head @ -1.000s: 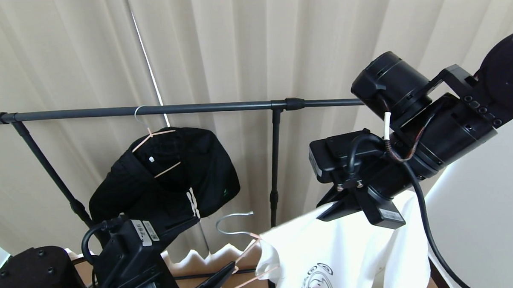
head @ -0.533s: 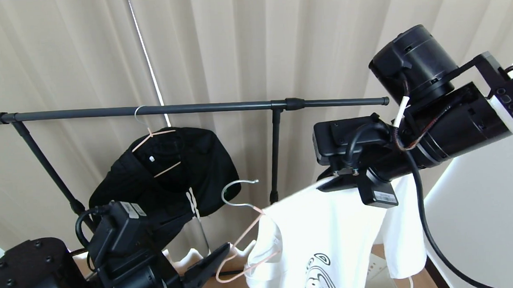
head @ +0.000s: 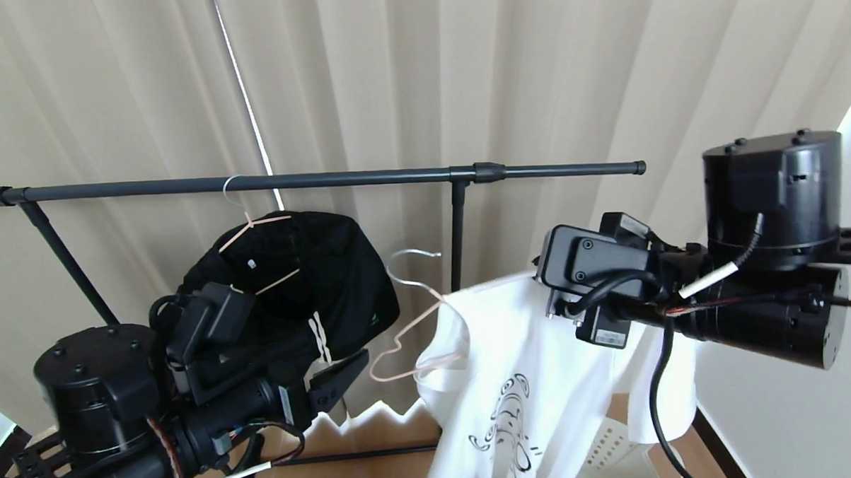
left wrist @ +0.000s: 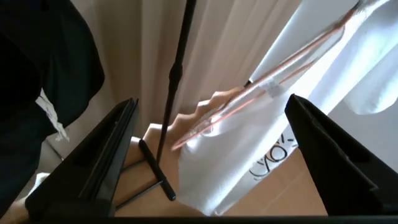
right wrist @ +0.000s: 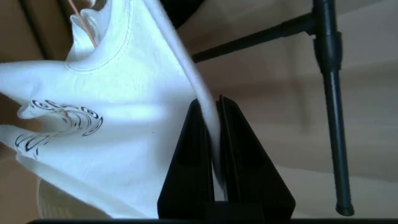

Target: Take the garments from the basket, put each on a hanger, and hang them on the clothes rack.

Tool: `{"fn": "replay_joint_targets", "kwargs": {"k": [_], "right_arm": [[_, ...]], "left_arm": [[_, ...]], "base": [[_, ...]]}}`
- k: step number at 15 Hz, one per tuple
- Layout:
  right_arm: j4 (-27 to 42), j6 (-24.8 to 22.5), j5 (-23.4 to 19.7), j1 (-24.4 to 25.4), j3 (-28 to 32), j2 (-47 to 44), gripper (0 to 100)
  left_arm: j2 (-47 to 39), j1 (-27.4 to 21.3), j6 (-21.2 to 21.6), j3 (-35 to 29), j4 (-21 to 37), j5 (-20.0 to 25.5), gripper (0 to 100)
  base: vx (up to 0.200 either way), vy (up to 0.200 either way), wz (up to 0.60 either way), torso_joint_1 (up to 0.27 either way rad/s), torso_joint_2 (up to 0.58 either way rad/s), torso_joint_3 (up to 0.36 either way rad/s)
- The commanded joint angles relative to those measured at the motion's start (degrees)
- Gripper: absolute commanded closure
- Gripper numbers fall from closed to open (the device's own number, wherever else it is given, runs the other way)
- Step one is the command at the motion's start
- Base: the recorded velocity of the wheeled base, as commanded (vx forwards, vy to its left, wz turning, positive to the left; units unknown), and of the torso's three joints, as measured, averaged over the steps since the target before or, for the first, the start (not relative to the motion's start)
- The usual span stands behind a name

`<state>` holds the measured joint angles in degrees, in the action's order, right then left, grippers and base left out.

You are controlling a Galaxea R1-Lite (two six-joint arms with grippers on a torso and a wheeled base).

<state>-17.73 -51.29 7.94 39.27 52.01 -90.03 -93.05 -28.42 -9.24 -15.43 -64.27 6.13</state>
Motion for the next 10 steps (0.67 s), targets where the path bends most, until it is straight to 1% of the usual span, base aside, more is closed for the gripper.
{"fn": "replay_joint_targets", "kwargs": {"k": [1, 2, 3, 4, 5, 6, 7, 10], "right_arm": [[-19.1, 2.9, 5.1, 1.1, -14.7, 0.7, 100], [-24.6, 4.4, 6.7, 1.4, -17.0, 0.1, 100], [-28.3, 5.7, 7.2, 1.5, -18.6, -0.4, 100], [-33.9, 9.7, 7.3, 1.5, -20.5, -1.9, 100], [-35.5, 13.1, 7.4, 1.8, -20.8, -2.9, 100], [-36.5, 19.6, 8.3, 2.5, -20.7, -3.8, 100], [-36.5, 22.6, 9.3, 2.5, -20.5, -4.0, 100], [-38.0, 23.8, 9.3, 2.5, -19.7, -4.4, 100]], "left_arm": [[2.3, -0.1, -0.1, -2.2, 3.6, -0.2, 0], [2.3, -0.3, -0.1, -2.1, 4.6, -0.2, 0], [2.3, -0.5, -0.1, -2.1, 5.4, -0.2, 0], [2.3, -1.6, -0.1, -2.2, 7.3, -1.7, 0], [2.3, -2.2, -0.1, -2.5, 8.4, -3.6, 0], [2.3, -3.8, -0.1, -2.5, 9.5, -6.6, 0], [2.1, -5.2, -0.1, -2.1, 10.0, -8.0, 0], [-0.1, -8.2, 0.0, -2.1, 11.0, -11.5, 0]], "base": [[0.0, 0.0, 0.0, 0.0, 0.0, 0.0], [0.0, 0.0, 0.0, 0.0, 0.0, 0.0], [0.0, 0.0, 0.0, 0.0, 0.0, 0.0], [0.0, 0.0, 0.0, 0.0, 0.0, 0.0], [0.0, 0.0, 0.0, 0.0, 0.0, 0.0], [0.0, 0.0, 0.0, 0.0, 0.0, 0.0], [0.0, 0.0, 0.0, 0.0, 0.0, 0.0], [0.0, 0.0, 0.0, 0.0, 0.0, 0.0]]}}
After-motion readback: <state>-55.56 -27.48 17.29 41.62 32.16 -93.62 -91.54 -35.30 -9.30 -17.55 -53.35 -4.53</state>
